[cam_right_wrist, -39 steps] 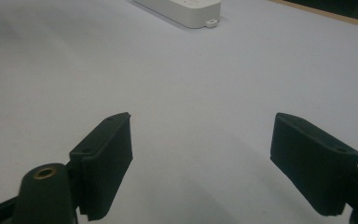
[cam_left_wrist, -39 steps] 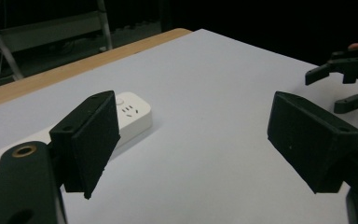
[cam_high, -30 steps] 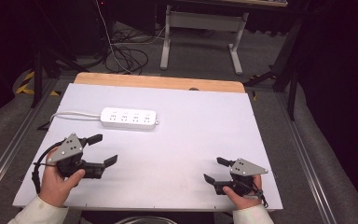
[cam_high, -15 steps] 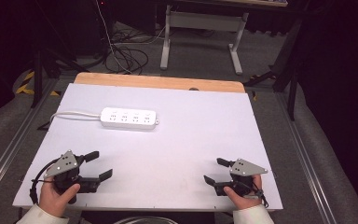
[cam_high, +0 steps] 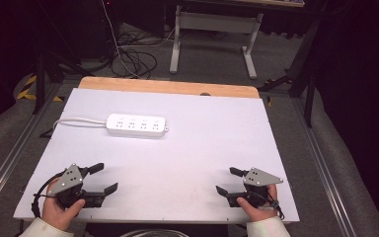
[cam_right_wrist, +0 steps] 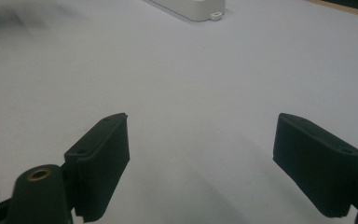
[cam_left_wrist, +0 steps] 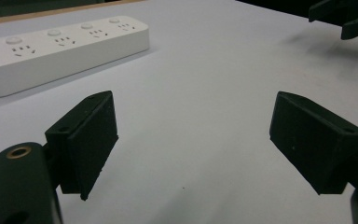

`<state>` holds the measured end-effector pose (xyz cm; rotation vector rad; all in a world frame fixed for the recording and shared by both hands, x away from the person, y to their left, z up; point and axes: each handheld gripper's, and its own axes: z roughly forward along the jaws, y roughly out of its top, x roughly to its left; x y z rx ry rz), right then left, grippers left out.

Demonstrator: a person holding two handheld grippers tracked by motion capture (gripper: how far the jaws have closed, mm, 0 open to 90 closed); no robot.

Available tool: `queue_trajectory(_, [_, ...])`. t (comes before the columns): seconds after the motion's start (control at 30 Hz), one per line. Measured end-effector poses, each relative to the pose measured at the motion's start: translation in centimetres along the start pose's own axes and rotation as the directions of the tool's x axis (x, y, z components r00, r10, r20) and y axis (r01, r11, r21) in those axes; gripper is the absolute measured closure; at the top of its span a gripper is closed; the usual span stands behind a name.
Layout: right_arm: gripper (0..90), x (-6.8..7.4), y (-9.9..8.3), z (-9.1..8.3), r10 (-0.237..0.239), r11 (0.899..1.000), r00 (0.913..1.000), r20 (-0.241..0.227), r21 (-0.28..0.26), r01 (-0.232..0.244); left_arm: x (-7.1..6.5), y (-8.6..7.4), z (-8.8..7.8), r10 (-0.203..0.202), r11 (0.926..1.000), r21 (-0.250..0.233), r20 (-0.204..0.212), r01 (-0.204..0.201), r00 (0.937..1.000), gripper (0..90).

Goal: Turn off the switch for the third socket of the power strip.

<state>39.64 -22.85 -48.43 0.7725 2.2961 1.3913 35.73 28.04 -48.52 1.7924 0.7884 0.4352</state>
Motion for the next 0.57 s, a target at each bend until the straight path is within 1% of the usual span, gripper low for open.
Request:
queue_trajectory(0.03, [19.0, 0.0, -0.01, 0.0, 0.0, 1.0, 1.0, 0.0, 0.0, 0.0, 0.01, 0.09, -0.07, -0.012, 0.9999, -0.004, 0.004, 0.012, 0.9999, 16.1])
queue_trajectory(0.13, [19.0, 0.03, -0.04, 0.02, 0.001, 1.0, 1.0, -0.003, 0.004, 0.0, 0.11, 0.19, -0.2, -0.015, 0.9997, 0.021, 0.009, 0.014, 0.9999, 16.3])
queue_trajectory(0.23, [19.0, 0.01, -0.03, 0.0, 0.001, 1.0, 1.0, -0.002, 0.002, -0.001, 0.0, 0.26, -0.2, -0.006, 0.9999, 0.012, -0.003, 0.006, 1.0, 16.2])
queue_trajectory(0.33, [18.8, -0.02, -0.04, 0.01, 0.004, 1.0, 1.0, 0.0, 0.002, -0.004, -0.02, 0.33, -0.19, 0.027, 0.9995, 0.015, -0.021, -0.027, 0.9994, 15.5])
queue_trajectory(0.4, [18.8, -0.01, -0.06, 0.04, 0.006, 1.0, 1.0, 0.001, 0.004, -0.006, -0.12, 0.3, -0.11, 0.028, 0.9996, 0.01, -0.032, -0.028, 0.9991, 14.8])
queue_trajectory(0.5, [18.8, -0.01, -0.08, 0.05, 0.006, 1.0, 1.0, 0.002, 0.005, -0.006, -0.07, 0.3, -0.05, 0.044, 0.999, -0.008, -0.05, -0.045, 0.9978, 13.5])
queue_trajectory(0.53, [18.8, -0.03, -0.08, 0.05, 0.007, 1.0, 1.0, 0.003, 0.005, -0.007, -0.13, 0.27, -0.03, 0.028, 0.9995, -0.015, -0.051, -0.028, 0.9983, 13.4])
queue_trajectory(0.57, [18.8, -0.05, -0.1, 0.05, 0.009, 1.0, 0.9999, 0.005, 0.004, -0.009, -0.08, 0.27, -0.05, 0.022, 0.9997, -0.014, -0.049, -0.022, 0.9986, 13.4])
